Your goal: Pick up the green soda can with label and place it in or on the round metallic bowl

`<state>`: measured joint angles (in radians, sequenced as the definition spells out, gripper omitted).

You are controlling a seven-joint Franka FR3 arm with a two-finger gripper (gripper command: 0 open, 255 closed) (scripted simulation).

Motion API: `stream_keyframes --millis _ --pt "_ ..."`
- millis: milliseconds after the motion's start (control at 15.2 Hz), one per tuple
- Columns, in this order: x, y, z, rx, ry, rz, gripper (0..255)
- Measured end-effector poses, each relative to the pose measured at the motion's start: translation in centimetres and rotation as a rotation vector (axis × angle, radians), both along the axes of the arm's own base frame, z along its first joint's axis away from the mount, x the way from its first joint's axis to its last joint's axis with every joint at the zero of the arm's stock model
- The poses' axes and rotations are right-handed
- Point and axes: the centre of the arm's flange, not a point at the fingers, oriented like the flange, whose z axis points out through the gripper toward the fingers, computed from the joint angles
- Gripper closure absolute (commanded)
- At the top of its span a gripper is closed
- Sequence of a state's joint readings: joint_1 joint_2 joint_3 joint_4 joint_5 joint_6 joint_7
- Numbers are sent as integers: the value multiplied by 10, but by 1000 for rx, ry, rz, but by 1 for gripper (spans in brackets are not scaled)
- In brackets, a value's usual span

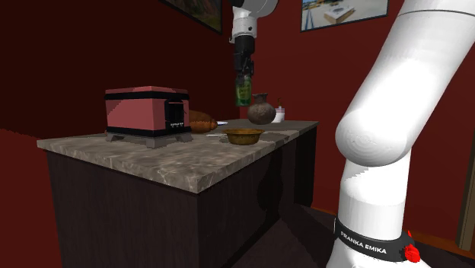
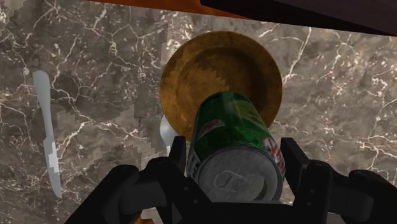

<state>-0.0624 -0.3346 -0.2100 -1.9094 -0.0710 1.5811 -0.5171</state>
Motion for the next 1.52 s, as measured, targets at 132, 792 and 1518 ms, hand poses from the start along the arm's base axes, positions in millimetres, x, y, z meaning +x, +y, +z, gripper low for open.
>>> stream_keyframes --millis 132,792,1518 --pt "-1 -1 -11 0 0 0 255" --pt "-1 -2 -63 0 0 0 255" --pt "-1 -1 -89 0 0 0 0"
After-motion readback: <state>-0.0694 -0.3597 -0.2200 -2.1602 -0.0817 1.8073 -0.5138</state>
